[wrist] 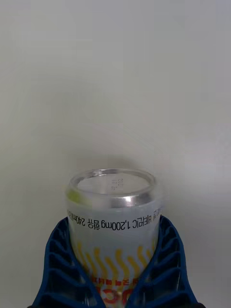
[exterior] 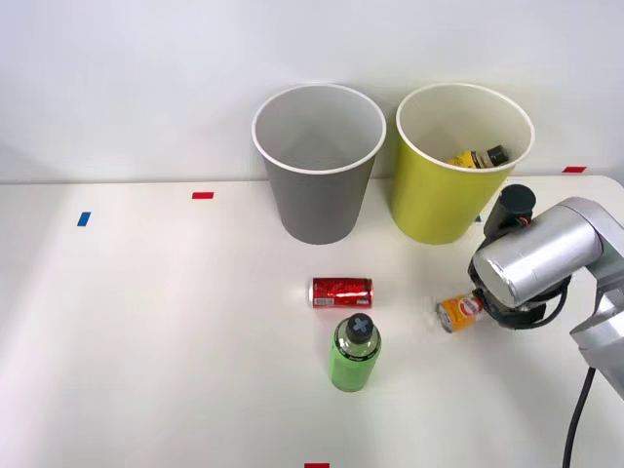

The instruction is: Put cans in the gray bin, plastic bottles in the light green bin

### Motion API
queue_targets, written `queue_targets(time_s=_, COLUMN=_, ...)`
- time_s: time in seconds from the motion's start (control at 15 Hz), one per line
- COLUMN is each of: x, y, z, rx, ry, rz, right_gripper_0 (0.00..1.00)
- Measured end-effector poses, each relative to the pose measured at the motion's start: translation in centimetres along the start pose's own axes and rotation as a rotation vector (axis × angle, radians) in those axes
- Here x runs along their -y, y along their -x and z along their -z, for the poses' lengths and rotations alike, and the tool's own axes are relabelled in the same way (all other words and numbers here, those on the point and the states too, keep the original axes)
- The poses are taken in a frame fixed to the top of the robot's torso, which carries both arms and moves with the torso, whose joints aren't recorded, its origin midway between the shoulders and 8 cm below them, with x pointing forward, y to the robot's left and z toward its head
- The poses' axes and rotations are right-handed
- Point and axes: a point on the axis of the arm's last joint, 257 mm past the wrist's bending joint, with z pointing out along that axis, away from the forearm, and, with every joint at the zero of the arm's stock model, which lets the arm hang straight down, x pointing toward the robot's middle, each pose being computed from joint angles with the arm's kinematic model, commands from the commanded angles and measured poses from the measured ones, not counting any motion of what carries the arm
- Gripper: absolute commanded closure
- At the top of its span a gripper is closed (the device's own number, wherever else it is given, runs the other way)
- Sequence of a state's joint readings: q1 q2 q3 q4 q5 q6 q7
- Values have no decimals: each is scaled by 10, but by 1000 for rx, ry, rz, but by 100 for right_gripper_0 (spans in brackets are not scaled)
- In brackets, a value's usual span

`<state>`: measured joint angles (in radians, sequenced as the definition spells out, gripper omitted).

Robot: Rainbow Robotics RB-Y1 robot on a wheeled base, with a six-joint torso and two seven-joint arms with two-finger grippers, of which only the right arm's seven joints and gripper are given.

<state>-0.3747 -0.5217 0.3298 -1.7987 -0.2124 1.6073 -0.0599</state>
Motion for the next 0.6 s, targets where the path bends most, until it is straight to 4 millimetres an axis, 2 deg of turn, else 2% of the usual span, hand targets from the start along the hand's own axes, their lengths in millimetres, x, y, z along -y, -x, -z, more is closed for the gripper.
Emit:
queue_targets(time_s=0.27, x=3, y=20, z=34, rx=125, ry=140, rz=254, right_gripper_0=100)
queue_targets(time_s=0.6, x=-2, y=49, z=102, rx=416, ry=359, rz=611, right_gripper_0=100)
